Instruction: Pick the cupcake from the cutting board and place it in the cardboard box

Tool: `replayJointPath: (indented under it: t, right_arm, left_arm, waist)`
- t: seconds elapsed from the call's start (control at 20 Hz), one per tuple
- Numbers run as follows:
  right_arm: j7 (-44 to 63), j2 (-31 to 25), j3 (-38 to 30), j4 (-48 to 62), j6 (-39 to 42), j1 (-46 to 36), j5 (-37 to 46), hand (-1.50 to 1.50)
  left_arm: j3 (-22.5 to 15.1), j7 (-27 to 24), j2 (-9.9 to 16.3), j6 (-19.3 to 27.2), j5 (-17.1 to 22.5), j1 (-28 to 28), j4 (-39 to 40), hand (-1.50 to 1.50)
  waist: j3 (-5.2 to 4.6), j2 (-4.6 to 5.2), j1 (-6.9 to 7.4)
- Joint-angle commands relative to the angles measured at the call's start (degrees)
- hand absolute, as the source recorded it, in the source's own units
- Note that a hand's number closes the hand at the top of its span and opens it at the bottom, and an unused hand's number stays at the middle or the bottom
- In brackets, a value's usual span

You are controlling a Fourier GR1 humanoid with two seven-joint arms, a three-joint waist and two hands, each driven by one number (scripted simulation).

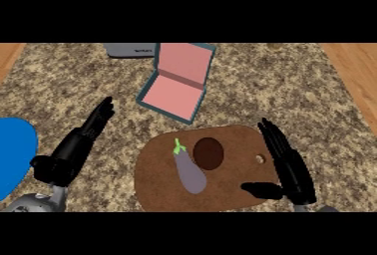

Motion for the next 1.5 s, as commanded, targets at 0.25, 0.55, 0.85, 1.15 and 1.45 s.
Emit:
replayJointPath:
  t: [0.25, 0.55, 0.85, 1.15, 1.45]
  right_arm:
    - [27.4, -5.6, 8.3, -21.3, 9.3, 2.8, 26.5, -1.5]
    - [46.1, -0.4, 15.4, -36.7, 33.0, 1.9, 25.3, -1.5]
    - [61.4, 14.1, 15.1, -35.8, 47.8, -6.6, 22.5, -1.5]
    - [64.5, 22.0, 13.4, -33.3, 50.2, -8.2, 24.5, -1.5]
    - [57.8, 20.5, 8.2, -27.1, 49.3, -6.4, 24.8, -1.5]
  left_arm:
    - [-2.4, 2.3, -2.7, 1.9, -3.2, -3.3, 1.1, 0.0]
    - [-4.1, 3.6, -3.7, 1.5, -4.3, -4.2, 1.2, 0.0]
    - [-3.7, -1.7, -6.2, -0.7, -5.4, -5.6, 7.5, 0.0]
    - [-0.4, 2.4, -8.7, -1.5, -6.1, -9.7, 6.6, 0.0]
    - [1.3, 0.5, -7.7, -5.2, -7.5, -6.1, 7.0, 0.0]
  waist:
    - [0.14, -0.42, -0.66]
    - [0.27, 0.21, 1.46]
    - [0.53, 1.02, 3.33]
    - [0.63, 0.85, 3.06]
    - [0.65, 0.85, 3.07]
